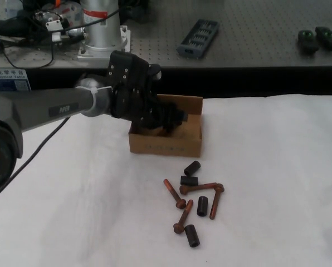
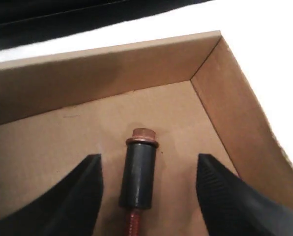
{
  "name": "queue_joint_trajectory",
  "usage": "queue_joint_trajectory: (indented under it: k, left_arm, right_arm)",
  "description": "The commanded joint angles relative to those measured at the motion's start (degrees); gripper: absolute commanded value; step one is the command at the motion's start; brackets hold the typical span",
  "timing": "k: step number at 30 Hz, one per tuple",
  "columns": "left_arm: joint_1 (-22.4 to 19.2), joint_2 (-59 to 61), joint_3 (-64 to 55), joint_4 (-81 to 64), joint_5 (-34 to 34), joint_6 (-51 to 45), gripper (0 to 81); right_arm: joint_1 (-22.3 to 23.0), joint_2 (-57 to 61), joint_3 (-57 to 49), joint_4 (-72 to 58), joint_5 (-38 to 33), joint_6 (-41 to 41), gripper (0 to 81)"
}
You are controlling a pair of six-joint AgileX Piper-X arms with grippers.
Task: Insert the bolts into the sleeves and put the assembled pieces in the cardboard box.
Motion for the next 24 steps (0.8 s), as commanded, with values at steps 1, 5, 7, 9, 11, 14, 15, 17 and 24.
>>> queue_joint_trajectory:
  k: [1,5,7,9,11,14,15,17,24]
  left_arm:
    - [-0.3,-2.3,-0.7,0.2,-0.7,0.9,40.7]
    - [-0.5,-5.1,-0.7,0.2,3.3,0.9,37.0]
    - [-0.5,-6.7,-0.7,0.4,6.0,0.9,32.7]
    - [-0.5,-8.8,-0.7,1.5,8.4,0.9,25.0]
    - [-0.5,-11.0,-0.7,3.5,10.0,0.8,14.3]
    - [-0.5,-14.9,-0.7,9.5,10.5,1.1,0.2]
    - [-0.5,-16.2,-0.7,12.1,10.5,1.2,0.6]
    - [-0.5,-18.5,-0.7,18.6,9.9,3.2,0.7]
    - [-0.3,-28.8,3.8,40.7,6.0,17.1,0.7]
  right_arm:
    - [-0.2,-0.4,-0.1,-0.4,-0.3,-0.5,2.8]
    - [-0.2,-0.4,-0.1,-0.4,-0.3,-0.5,2.8]
    - [-0.2,-0.4,-0.1,-0.4,-0.3,-0.5,2.8]
    - [-0.2,-0.4,-0.1,-0.4,-0.3,-0.5,2.8]
    - [-0.2,-0.4,-0.1,-0.4,-0.3,-0.5,2.8]
    - [-0.2,-0.4,-0.1,-0.4,-0.3,-0.5,2.8]
    - [-0.2,-0.4,-0.1,-0.2,-0.3,-0.5,2.8]
    - [-0.2,-0.4,-0.1,-0.1,-0.3,-0.5,2.8]
    - [-0.1,-0.4,-0.1,0.7,-0.3,-0.4,2.8]
